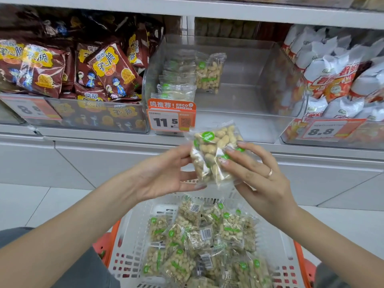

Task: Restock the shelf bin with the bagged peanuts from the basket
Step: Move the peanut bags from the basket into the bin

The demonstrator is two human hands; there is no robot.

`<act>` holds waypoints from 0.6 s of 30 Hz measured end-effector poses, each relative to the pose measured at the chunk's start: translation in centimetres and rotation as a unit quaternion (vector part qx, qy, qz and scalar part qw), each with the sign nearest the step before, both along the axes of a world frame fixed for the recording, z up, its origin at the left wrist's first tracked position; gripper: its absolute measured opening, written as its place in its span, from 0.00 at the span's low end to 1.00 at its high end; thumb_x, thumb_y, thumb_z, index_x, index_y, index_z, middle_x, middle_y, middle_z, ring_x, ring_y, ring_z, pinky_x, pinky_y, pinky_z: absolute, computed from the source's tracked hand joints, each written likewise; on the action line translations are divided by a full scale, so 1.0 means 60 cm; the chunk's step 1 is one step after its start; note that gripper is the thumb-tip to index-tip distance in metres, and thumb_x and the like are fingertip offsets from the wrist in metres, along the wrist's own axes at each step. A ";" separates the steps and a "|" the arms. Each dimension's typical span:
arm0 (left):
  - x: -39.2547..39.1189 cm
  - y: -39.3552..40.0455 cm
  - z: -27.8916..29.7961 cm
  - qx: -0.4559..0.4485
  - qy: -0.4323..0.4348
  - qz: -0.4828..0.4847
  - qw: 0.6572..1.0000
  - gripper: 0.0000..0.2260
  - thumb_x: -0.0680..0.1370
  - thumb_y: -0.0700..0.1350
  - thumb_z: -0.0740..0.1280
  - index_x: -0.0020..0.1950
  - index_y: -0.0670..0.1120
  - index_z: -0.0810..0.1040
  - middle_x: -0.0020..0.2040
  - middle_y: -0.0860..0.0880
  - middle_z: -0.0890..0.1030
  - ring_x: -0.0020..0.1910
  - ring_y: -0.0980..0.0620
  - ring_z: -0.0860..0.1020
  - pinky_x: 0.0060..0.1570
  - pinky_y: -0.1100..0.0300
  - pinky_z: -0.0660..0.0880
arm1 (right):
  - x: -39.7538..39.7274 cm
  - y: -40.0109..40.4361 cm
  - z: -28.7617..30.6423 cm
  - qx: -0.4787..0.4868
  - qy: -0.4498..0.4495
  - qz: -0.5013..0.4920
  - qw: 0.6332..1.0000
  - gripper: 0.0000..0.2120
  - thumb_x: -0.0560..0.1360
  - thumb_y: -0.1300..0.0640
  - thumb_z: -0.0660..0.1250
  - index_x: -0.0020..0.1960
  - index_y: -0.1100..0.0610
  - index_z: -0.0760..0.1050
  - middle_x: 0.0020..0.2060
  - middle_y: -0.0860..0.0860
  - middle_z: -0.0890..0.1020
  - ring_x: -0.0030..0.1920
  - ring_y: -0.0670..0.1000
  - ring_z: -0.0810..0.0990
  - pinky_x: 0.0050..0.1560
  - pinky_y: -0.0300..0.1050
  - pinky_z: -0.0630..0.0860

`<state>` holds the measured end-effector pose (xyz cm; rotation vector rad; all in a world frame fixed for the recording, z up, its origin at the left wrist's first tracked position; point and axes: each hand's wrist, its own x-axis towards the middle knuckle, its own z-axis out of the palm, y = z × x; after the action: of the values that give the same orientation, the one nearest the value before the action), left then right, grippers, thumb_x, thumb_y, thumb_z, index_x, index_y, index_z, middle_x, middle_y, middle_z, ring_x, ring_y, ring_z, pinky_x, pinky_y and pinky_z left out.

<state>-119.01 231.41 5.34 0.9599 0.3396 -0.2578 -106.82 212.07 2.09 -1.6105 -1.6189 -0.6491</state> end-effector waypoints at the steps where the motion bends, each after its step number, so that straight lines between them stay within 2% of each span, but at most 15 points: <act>1: 0.000 -0.014 -0.005 0.017 -0.017 0.003 1.000 0.48 0.51 0.55 0.83 0.68 0.45 0.71 0.60 0.46 0.79 0.55 0.44 0.79 0.56 0.47 0.77 | 0.001 0.001 -0.005 -0.004 0.002 -0.005 1.000 0.17 0.74 0.68 0.67 0.63 0.60 0.74 0.61 0.54 0.76 0.70 0.50 0.67 0.68 0.51 0.66; 3: 0.000 -0.042 -0.015 0.016 -0.034 0.023 0.999 0.49 0.51 0.51 0.84 0.69 0.46 0.69 0.60 0.46 0.80 0.57 0.45 0.79 0.58 0.47 0.76 | -0.003 0.005 -0.017 -0.025 0.000 0.006 1.000 0.17 0.76 0.67 0.64 0.64 0.59 0.71 0.64 0.52 0.75 0.71 0.53 0.66 0.70 0.52 0.65; 6: 0.001 -0.063 -0.028 0.011 -0.033 0.075 0.997 0.45 0.57 0.44 0.83 0.69 0.44 0.65 0.61 0.44 0.79 0.57 0.44 0.80 0.54 0.52 0.79 | -0.015 0.008 -0.028 -0.061 0.052 0.021 0.997 0.19 0.76 0.64 0.62 0.66 0.60 0.70 0.65 0.52 0.73 0.71 0.58 0.66 0.70 0.52 0.64; 8: 0.001 -0.065 -0.032 0.042 -0.022 0.110 0.993 0.38 0.63 0.40 0.79 0.69 0.44 0.65 0.61 0.43 0.79 0.57 0.44 0.80 0.50 0.54 0.80 | -0.024 0.005 -0.023 -0.088 0.116 0.026 0.989 0.24 0.75 0.62 0.62 0.70 0.57 0.66 0.67 0.51 0.73 0.72 0.56 0.66 0.70 0.49 0.65; 10: 0.002 -0.064 -0.035 0.069 -0.010 0.128 0.989 0.34 0.64 0.38 0.76 0.68 0.45 0.67 0.59 0.44 0.81 0.53 0.46 0.82 0.45 0.55 0.80 | -0.034 0.001 -0.013 -0.112 0.209 0.032 0.971 0.33 0.74 0.61 0.62 0.76 0.47 0.57 0.69 0.47 0.72 0.72 0.49 0.67 0.69 0.44 0.67; 12: 0.004 -0.058 -0.040 0.105 0.009 0.142 0.984 0.32 0.64 0.37 0.76 0.64 0.46 0.69 0.58 0.44 0.81 0.50 0.48 0.83 0.46 0.54 0.81 | -0.042 0.003 -0.001 -0.086 0.346 0.056 0.933 0.36 0.74 0.58 0.62 0.76 0.42 0.50 0.71 0.42 0.69 0.70 0.45 0.69 0.68 0.43 0.68; 14: 0.008 -0.054 -0.046 0.155 0.021 0.141 0.978 0.31 0.63 0.36 0.77 0.62 0.47 0.70 0.58 0.45 0.81 0.53 0.47 0.82 0.51 0.51 0.80 | -0.039 0.007 0.006 -0.037 0.472 0.064 0.879 0.37 0.73 0.50 0.66 0.75 0.41 0.49 0.73 0.39 0.63 0.72 0.44 0.65 0.71 0.47 0.65; 16: 0.009 -0.056 -0.049 0.232 0.015 0.102 0.967 0.31 0.63 0.40 0.76 0.63 0.50 0.69 0.58 0.47 0.81 0.53 0.51 0.82 0.51 0.56 0.79 | -0.030 0.012 0.011 -0.064 0.559 0.023 0.826 0.49 0.62 0.35 0.73 0.73 0.37 0.47 0.75 0.37 0.56 0.73 0.41 0.61 0.70 0.48 0.64; 17: 0.009 -0.060 -0.050 0.269 0.010 0.078 0.960 0.31 0.65 0.40 0.77 0.63 0.51 0.69 0.57 0.48 0.80 0.51 0.53 0.82 0.48 0.59 0.79 | -0.026 0.014 0.011 -0.097 0.608 0.018 0.788 0.56 0.54 0.31 0.75 0.72 0.35 0.46 0.75 0.38 0.57 0.72 0.41 0.64 0.68 0.47 0.67; 18: 0.008 -0.066 -0.050 0.292 0.003 0.057 0.955 0.30 0.67 0.38 0.76 0.64 0.51 0.68 0.56 0.50 0.80 0.50 0.55 0.81 0.46 0.62 0.79 | -0.025 0.014 0.006 -0.121 0.661 0.035 0.740 0.61 0.48 0.31 0.78 0.72 0.35 0.46 0.74 0.43 0.63 0.69 0.44 0.70 0.64 0.47 0.71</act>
<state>-118.53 227.47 2.36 1.5173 0.4881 -0.0488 -108.30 212.89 2.45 -1.5041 -0.6255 0.7282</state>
